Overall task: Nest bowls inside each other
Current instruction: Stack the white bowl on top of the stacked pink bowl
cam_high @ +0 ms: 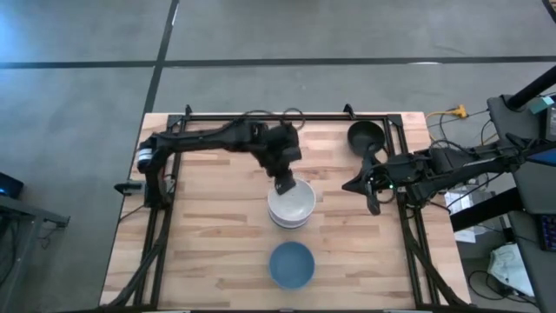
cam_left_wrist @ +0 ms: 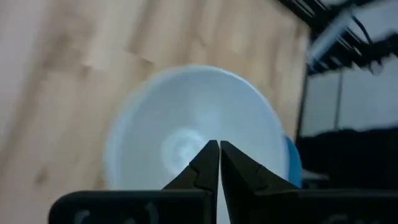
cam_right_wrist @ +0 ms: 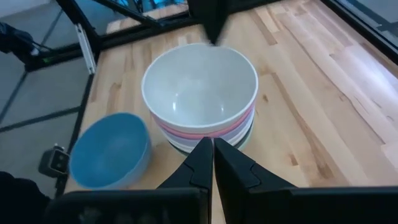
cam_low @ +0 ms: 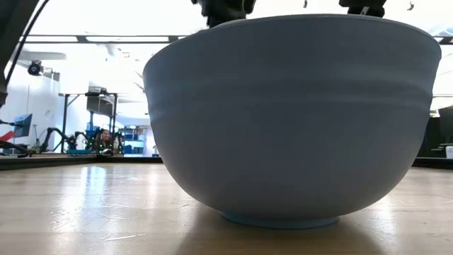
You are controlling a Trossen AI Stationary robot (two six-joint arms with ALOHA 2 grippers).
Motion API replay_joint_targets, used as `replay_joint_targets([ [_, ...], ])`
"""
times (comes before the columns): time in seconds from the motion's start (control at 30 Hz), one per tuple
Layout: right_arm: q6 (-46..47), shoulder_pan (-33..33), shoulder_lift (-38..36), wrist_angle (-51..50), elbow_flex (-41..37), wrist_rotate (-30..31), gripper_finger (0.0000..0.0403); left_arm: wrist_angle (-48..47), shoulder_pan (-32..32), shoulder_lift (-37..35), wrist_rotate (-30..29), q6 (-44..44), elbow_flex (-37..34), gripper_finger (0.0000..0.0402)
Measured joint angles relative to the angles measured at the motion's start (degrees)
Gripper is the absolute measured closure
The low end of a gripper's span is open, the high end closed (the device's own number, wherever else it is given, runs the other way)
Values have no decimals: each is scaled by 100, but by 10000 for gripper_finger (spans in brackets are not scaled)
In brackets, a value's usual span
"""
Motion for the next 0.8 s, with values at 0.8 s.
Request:
replay_joint_targets([
  [0.8, 245, -37, 581, 398, -10, 109, 394, 1694, -1066, -17, 345, -796, -1224, 401],
])
